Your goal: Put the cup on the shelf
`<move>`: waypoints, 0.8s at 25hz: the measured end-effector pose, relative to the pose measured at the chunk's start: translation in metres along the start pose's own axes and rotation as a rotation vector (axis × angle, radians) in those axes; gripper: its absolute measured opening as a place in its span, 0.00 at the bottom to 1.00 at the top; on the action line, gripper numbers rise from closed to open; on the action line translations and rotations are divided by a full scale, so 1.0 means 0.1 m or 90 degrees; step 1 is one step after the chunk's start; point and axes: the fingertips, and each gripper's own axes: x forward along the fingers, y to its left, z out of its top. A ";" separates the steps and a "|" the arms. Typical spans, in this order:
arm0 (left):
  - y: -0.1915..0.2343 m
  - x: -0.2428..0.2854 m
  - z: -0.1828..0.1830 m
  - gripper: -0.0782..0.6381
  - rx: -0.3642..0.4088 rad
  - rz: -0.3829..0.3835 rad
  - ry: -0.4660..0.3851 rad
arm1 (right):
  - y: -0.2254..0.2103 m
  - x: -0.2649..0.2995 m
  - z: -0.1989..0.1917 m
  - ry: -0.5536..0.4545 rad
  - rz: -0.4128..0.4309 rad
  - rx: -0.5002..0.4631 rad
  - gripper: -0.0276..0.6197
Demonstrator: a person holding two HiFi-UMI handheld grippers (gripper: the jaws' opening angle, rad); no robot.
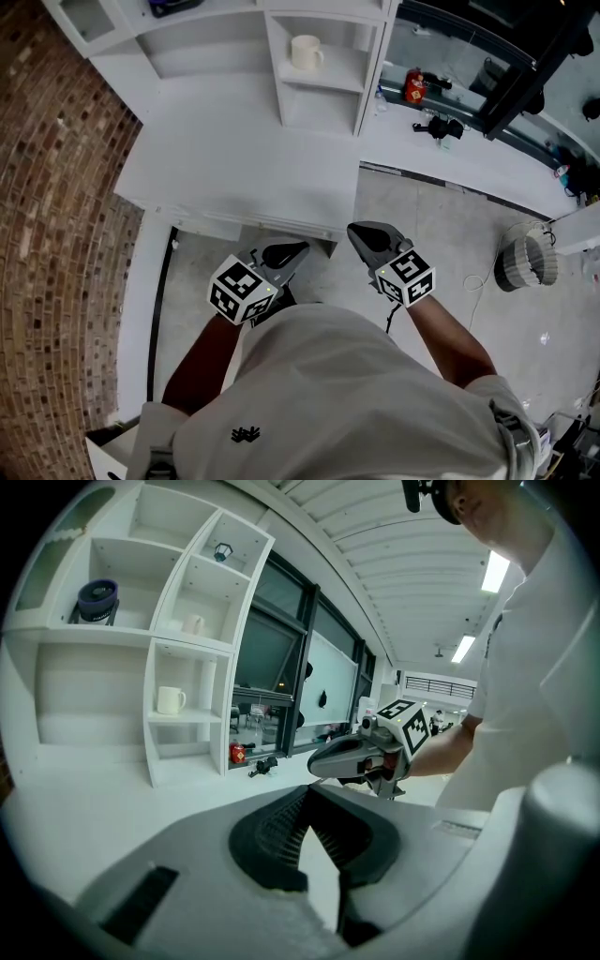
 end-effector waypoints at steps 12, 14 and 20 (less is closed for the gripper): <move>-0.03 -0.05 -0.02 0.12 0.003 0.000 0.001 | 0.05 0.00 0.04 -0.004 0.002 -0.009 0.06; -0.03 -0.05 -0.03 0.12 0.003 -0.002 0.001 | 0.06 0.01 0.05 -0.005 0.002 -0.011 0.06; 0.01 -0.04 -0.04 0.12 0.004 -0.005 0.001 | 0.05 0.06 0.07 -0.007 0.000 -0.011 0.06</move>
